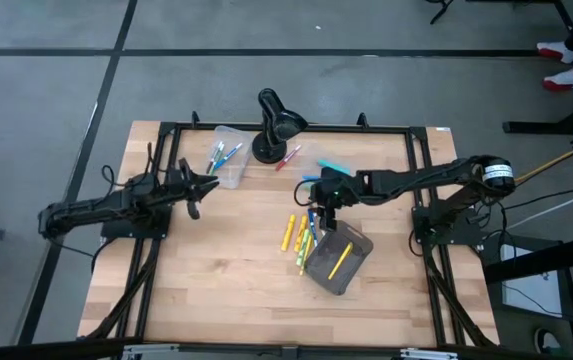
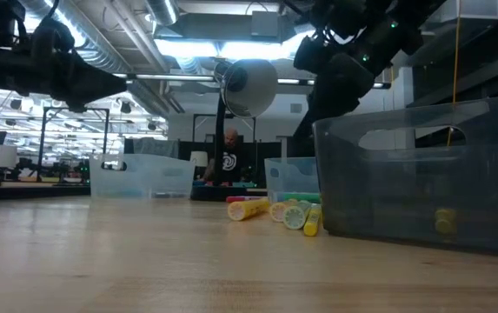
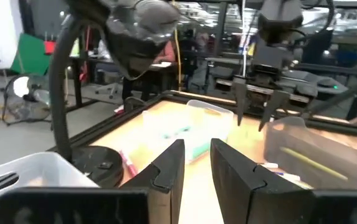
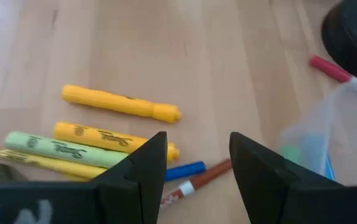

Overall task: Pick & Place Markers
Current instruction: Put the left yellow highlighter pen into the right transparent bin

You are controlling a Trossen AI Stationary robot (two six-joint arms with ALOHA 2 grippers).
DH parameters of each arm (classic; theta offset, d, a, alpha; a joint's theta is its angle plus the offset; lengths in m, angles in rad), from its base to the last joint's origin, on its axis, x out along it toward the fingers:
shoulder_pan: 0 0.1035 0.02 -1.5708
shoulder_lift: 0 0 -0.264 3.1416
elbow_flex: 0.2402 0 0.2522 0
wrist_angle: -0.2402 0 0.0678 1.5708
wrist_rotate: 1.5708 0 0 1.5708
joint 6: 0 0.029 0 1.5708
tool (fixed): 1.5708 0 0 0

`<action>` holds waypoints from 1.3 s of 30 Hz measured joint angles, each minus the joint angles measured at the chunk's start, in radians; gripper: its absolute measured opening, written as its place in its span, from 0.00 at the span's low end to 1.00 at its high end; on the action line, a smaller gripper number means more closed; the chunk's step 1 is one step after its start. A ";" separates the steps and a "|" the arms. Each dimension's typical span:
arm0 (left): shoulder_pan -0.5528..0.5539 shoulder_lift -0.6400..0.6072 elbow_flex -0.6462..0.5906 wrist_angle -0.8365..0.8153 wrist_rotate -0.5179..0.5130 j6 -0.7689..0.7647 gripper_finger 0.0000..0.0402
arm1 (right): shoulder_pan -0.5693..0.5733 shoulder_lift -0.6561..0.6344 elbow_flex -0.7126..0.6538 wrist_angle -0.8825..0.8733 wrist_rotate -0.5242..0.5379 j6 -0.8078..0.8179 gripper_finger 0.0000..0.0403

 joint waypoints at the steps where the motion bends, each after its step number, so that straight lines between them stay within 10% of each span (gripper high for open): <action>1: -0.022 0.000 0.000 0.002 -0.010 0.010 0.18 | 0.003 0.000 0.000 0.010 0.000 -0.003 0.43; 30: -0.174 0.004 0.000 0.000 0.002 -0.042 0.18 | 0.083 0.039 0.005 0.145 -0.024 -0.070 0.43; 39: -0.174 0.004 0.000 -0.001 0.001 -0.042 0.18 | 0.130 0.241 0.285 -0.134 -0.008 -0.287 0.43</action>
